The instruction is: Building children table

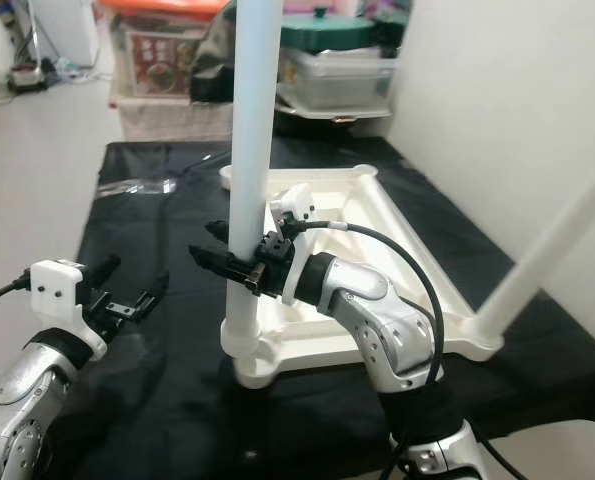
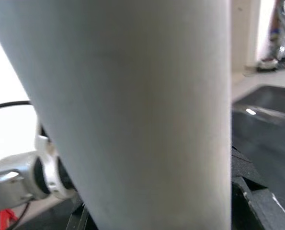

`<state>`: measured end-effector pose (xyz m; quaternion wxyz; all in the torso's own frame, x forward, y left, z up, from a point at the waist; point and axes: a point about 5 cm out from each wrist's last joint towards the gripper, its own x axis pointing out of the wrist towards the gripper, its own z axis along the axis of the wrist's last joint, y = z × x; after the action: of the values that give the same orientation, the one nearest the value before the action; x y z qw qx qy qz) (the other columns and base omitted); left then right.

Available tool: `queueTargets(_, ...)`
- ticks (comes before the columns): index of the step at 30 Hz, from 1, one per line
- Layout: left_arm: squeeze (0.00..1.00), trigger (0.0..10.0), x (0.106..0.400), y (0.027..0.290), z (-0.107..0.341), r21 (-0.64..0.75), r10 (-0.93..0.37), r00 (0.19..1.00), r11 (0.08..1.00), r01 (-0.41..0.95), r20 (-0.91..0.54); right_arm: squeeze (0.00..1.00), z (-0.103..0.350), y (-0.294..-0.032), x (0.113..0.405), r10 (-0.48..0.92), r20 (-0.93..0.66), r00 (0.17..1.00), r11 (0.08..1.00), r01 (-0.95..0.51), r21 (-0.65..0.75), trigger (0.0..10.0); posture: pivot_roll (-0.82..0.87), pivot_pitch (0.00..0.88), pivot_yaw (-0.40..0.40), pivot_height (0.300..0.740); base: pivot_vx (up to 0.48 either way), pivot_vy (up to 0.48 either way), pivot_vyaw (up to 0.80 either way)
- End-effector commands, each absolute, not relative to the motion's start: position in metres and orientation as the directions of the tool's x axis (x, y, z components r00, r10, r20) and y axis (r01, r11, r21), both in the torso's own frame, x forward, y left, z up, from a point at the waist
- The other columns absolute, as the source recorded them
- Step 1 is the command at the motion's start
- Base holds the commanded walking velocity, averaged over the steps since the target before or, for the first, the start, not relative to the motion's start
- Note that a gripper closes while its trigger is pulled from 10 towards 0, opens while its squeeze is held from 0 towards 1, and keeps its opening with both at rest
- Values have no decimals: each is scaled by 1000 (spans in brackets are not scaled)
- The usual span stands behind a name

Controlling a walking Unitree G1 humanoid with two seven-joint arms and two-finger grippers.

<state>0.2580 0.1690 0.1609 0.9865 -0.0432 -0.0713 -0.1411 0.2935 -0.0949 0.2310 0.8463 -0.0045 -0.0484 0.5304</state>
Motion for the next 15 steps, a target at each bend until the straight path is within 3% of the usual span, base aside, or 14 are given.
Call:
queueTargets(1, 0, 10000, 258, 169, 160, -71, -272, 949, 956, 286, 158, 0, 234, -95, 294, 902, 88, 423, 429, -900, -72, 10000, 18, 0, -66, 740, 0, 0, 0)
queueTargets(15, 0, 10000, 256, 170, 160, -105, -262, 949, 954, 282, 173, 0, 228, -86, 292, 924, 69, 377, 382, -921, -84, 10000, 29, 0, -74, 740, 0, 0, 0)
